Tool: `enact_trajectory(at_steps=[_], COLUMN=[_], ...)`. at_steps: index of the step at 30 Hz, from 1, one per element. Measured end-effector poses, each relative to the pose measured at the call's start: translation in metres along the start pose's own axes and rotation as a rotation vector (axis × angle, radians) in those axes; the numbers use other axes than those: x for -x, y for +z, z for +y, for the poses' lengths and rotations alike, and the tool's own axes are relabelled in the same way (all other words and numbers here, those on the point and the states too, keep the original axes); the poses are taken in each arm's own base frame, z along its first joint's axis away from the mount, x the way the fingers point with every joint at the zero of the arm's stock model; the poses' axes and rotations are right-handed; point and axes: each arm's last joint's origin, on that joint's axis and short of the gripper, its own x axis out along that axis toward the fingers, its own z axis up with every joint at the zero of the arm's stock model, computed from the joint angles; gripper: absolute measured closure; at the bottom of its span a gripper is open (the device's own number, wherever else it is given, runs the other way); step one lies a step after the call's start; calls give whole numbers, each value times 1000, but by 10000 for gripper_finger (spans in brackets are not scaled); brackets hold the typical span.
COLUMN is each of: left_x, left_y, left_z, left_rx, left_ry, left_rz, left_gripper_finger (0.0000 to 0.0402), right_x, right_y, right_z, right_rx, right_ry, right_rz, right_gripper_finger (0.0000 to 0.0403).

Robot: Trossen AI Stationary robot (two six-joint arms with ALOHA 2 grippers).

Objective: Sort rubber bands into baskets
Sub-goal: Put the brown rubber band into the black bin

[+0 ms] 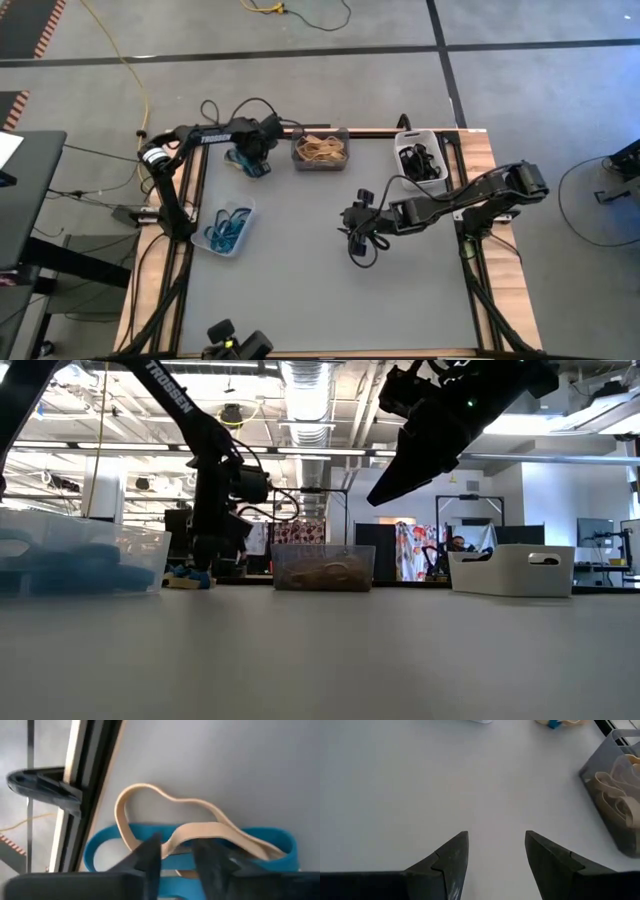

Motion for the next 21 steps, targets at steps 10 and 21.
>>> enact_trajectory(at_steps=[10, 21], left_x=[15, 81], left_y=[7, 11], left_z=[1, -24], left_rx=[1, -96], left_ry=[-45, 42], left_rz=[-11, 151], left_gripper_finger=[401, 401], right_x=[0, 3], right_y=[-1, -7], right_z=[1, 7], right_rx=[-2, -20], right_ry=[2, 10], right_rz=[6, 58], right_gripper_finger=[180, 180])
